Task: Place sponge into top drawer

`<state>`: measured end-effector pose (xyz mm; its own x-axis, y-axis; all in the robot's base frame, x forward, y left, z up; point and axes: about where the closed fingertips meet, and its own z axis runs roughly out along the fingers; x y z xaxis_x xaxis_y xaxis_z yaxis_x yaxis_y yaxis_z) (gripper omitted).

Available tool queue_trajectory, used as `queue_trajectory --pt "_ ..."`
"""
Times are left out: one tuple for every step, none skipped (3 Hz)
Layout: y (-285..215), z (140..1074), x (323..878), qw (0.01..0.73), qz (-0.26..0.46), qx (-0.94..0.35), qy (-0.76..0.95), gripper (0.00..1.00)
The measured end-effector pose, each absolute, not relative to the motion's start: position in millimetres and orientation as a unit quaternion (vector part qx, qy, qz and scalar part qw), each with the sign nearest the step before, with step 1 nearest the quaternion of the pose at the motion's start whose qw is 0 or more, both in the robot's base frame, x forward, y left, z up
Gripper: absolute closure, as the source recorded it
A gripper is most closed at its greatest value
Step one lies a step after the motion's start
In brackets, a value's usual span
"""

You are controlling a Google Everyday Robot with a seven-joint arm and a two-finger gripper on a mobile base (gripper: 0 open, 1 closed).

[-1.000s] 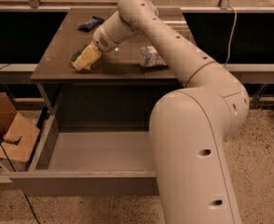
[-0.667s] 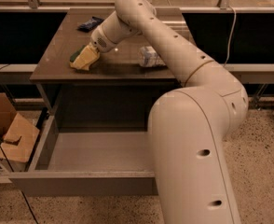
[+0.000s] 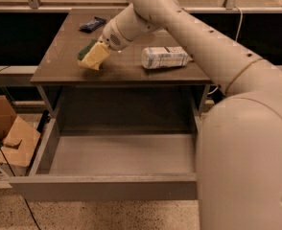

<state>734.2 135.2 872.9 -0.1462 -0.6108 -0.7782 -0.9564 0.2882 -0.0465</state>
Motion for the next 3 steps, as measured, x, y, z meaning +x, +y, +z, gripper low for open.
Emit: queue_trajectory --pt "104 888 687 0.375 0.24 -0.542 0.712 1.0" --pt "77 876 633 0.369 0.244 -0.542 0.715 1.0" --pt "56 836 591 0.335 0.255 -0.529 0.737 1.0"
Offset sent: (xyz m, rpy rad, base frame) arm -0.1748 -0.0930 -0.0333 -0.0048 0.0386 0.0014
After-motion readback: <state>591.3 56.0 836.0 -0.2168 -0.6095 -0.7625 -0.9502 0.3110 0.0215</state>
